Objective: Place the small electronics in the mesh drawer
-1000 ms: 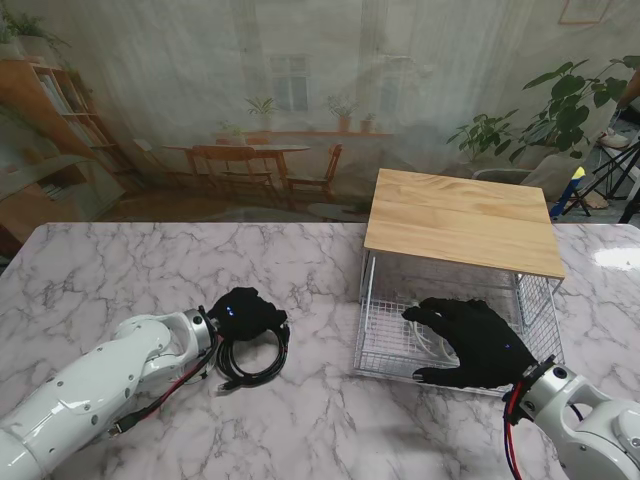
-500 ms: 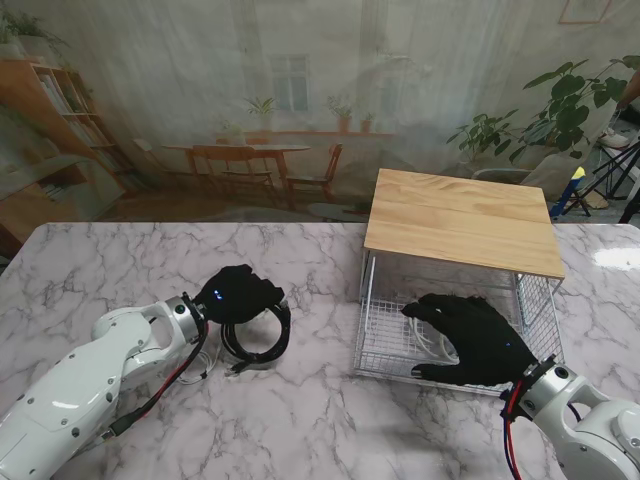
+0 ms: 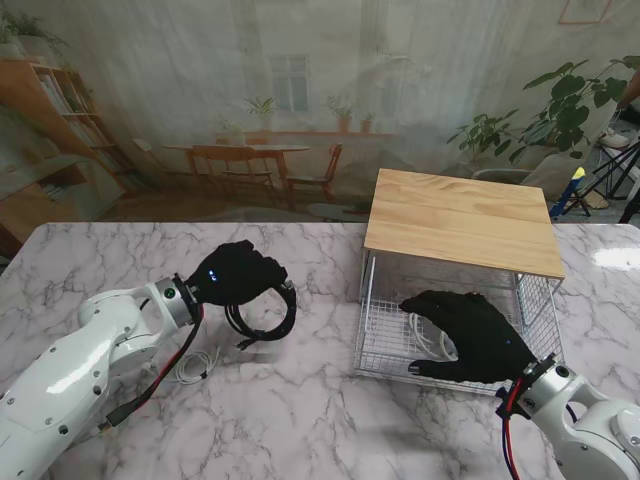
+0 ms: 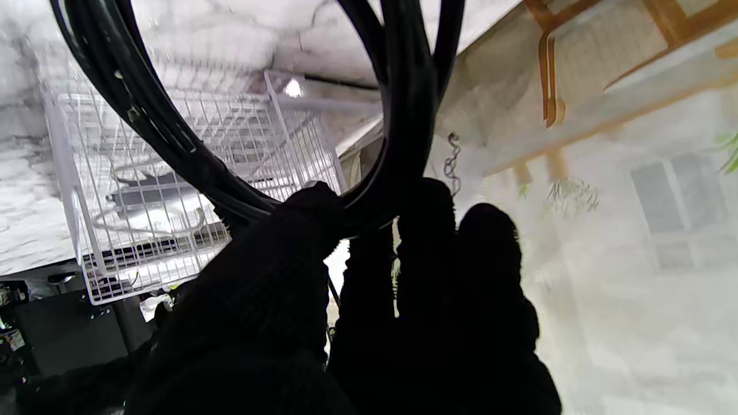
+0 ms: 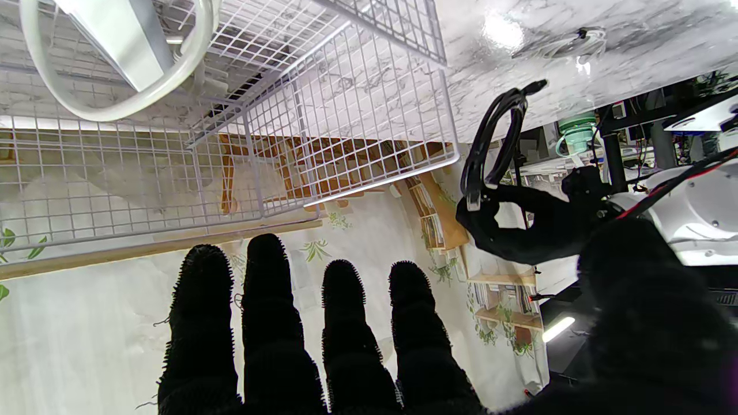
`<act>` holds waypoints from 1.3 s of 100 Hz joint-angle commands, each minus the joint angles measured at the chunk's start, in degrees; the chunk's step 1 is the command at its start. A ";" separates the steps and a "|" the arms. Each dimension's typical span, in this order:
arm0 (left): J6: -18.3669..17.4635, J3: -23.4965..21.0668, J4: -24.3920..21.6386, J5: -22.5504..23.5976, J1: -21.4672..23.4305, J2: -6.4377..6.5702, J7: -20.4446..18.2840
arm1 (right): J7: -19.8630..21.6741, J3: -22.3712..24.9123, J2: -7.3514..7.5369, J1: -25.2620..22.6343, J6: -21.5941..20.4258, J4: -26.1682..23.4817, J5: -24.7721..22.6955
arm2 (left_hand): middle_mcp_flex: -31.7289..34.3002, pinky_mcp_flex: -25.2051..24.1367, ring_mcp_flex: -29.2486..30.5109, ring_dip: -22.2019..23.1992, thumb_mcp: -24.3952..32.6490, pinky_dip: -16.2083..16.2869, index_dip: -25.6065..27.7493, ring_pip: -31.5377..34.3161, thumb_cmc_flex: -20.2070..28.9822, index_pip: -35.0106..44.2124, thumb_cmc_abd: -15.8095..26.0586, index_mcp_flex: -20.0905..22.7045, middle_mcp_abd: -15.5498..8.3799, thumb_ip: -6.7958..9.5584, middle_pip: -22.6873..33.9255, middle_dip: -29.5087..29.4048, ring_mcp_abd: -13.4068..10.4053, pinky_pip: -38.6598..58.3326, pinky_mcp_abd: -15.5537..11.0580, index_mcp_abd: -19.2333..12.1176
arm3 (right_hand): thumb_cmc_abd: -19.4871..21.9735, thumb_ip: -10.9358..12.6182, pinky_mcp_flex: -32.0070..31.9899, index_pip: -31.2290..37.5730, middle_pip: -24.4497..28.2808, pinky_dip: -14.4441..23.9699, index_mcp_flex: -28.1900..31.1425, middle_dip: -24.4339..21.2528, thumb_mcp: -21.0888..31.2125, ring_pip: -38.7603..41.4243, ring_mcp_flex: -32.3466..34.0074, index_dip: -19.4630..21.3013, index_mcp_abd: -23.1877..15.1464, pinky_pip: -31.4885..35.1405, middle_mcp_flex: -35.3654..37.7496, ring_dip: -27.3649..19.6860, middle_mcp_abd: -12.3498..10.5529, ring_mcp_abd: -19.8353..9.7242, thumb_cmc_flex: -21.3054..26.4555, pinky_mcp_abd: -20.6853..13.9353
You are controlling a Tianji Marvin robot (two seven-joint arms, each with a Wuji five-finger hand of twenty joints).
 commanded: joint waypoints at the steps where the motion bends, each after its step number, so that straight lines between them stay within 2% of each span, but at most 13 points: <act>1: -0.55 -0.88 -2.44 -0.22 -0.84 -0.41 -0.67 | 0.19 -0.23 -0.08 0.38 0.18 -0.31 0.27 | 2.14 0.11 1.60 0.77 8.15 1.35 1.44 2.04 2.85 0.69 -0.04 0.60 -3.30 3.72 2.58 1.36 1.90 1.72 -7.22 -1.13 | 1.37 0.12 0.48 -0.21 0.11 0.23 1.52 0.29 -0.72 -3.13 1.25 -1.34 3.18 0.75 1.11 1.00 1.93 0.19 0.38 1.62; 13: -1.91 -2.50 -5.36 -0.53 -1.12 -0.77 -0.94 | 0.71 -0.89 -0.22 0.97 1.55 -0.92 2.42 | 2.17 0.24 1.65 0.70 8.19 1.37 1.60 1.99 2.81 0.57 -0.01 0.63 -3.31 3.74 2.55 1.40 1.85 1.64 -7.44 -1.13 | 1.06 -0.19 0.56 -2.50 -0.07 0.06 3.61 0.36 -0.04 -3.31 2.42 -3.02 6.36 1.30 3.48 0.30 3.38 0.87 -1.89 1.64; 25: -2.97 -3.51 -8.39 -1.88 -1.74 -1.37 -1.73 | 1.51 -1.66 -0.29 1.88 2.96 -1.69 4.25 | 2.16 0.22 1.69 0.68 8.18 1.40 1.77 1.95 2.80 0.33 0.01 0.41 -3.36 3.71 2.50 1.43 1.63 1.56 -7.40 -1.31 | 1.34 -0.63 0.27 -3.38 0.49 0.03 4.34 0.78 0.05 -3.38 2.23 -3.28 6.46 1.61 3.36 -0.05 3.40 0.84 -4.29 1.38; 36: -3.22 -3.56 -10.85 -3.81 -2.48 -2.06 -2.66 | 0.17 -2.85 -0.48 3.50 4.52 -1.87 3.68 | 2.19 0.21 1.74 0.68 8.18 1.42 1.90 1.91 2.78 0.24 0.08 0.43 -3.39 3.72 2.48 1.52 1.44 1.47 -7.28 -1.32 | 1.83 -1.19 -0.82 -3.23 2.96 0.66 3.78 1.96 0.84 -3.29 -0.32 -1.45 5.29 2.37 -1.65 1.02 2.66 0.10 -7.32 0.59; 52: -2.85 -1.90 -13.12 -6.13 -4.17 -2.87 -3.65 | -0.47 -5.00 -0.74 5.85 8.76 -2.33 4.57 | 2.09 0.22 1.75 0.81 8.24 1.46 2.01 1.92 2.80 0.16 0.09 0.45 -3.45 3.76 2.49 1.72 1.27 1.41 -7.26 -1.32 | 1.01 -1.82 -2.08 -3.22 4.75 1.54 2.69 2.37 2.72 -3.80 -1.36 0.90 6.06 2.51 -4.37 1.11 2.89 0.02 -11.53 0.58; 70: -1.32 0.73 -14.08 -8.09 -5.63 -3.57 -3.82 | 0.91 -8.05 -1.03 8.85 14.64 -2.32 9.81 | 2.16 0.23 1.81 0.82 8.20 1.50 2.09 1.79 2.73 0.10 0.08 0.47 -3.57 3.78 2.41 1.74 1.28 1.38 -7.25 -1.32 | -0.19 -2.70 -3.73 -5.33 4.51 1.79 -0.17 1.90 4.50 -4.01 -2.02 2.04 7.33 1.55 -7.09 1.01 3.19 -0.04 -15.48 1.41; 89: 0.53 3.61 -13.69 -9.69 -6.91 -4.14 -3.49 | 2.53 -10.89 -1.14 12.48 19.76 -1.32 13.42 | 2.03 0.22 1.73 0.83 8.20 1.54 2.17 1.62 2.64 0.01 0.14 0.30 -3.45 3.84 2.32 1.79 1.21 1.33 -7.22 -1.26 | -1.71 -3.59 -5.18 -5.84 5.10 2.53 -0.87 2.04 7.43 -4.17 -2.64 5.82 7.16 0.65 -8.63 0.86 3.49 -0.19 -19.62 3.31; 102: 1.22 4.93 -13.24 -10.28 -7.70 -4.37 -3.11 | 4.29 -12.88 -1.21 14.74 23.05 -0.93 17.95 | 1.95 0.19 1.69 0.92 8.31 1.53 2.31 1.60 2.70 -0.05 0.14 0.26 -3.41 3.94 2.37 1.94 1.21 1.21 -7.15 -1.19 | -2.90 -3.60 -6.43 -5.03 6.04 2.43 0.47 2.58 8.22 -3.93 -1.97 6.92 7.65 -0.19 -8.38 0.91 3.84 -0.11 -18.89 3.93; 111: 1.67 5.63 -12.87 -10.87 -8.29 -4.54 -3.14 | 5.22 -14.32 -1.23 16.22 24.42 -0.62 20.13 | 1.89 0.20 1.66 0.91 8.32 1.53 2.36 1.55 2.67 -0.07 0.19 0.26 -3.44 3.98 2.29 1.90 1.24 1.17 -7.14 -1.19 | -4.53 -3.40 -7.85 -2.23 6.28 1.95 1.85 3.10 8.90 -4.23 -2.47 10.21 7.70 -2.20 -8.22 0.69 4.27 0.48 -16.95 4.48; 120: 1.97 6.42 -12.27 -11.45 -8.98 -4.71 -3.13 | 5.67 -16.01 -1.18 17.81 25.21 0.12 20.42 | 1.87 0.21 1.64 0.91 8.31 1.54 2.39 1.51 2.71 -0.10 0.19 0.27 -3.38 3.97 2.27 1.89 1.31 1.15 -7.13 -1.19 | -5.35 -3.03 -9.57 1.75 5.99 0.86 4.03 3.25 8.50 -5.57 -2.96 14.11 6.86 -5.00 -7.73 -2.66 4.57 1.54 -13.96 5.11; 130: 2.09 7.05 -11.95 -11.75 -9.37 -4.80 -3.09 | 6.03 -17.71 -1.16 19.15 25.90 0.77 20.97 | 1.89 0.19 1.61 0.94 8.28 1.55 2.42 1.51 2.74 -0.12 0.22 0.28 -3.34 3.94 2.30 1.95 1.29 1.11 -7.10 -1.19 | -4.93 -2.20 -10.09 8.40 5.99 0.22 6.25 3.33 5.88 -5.88 -2.94 18.98 4.90 -6.44 -7.32 -7.23 4.62 1.91 -7.41 5.64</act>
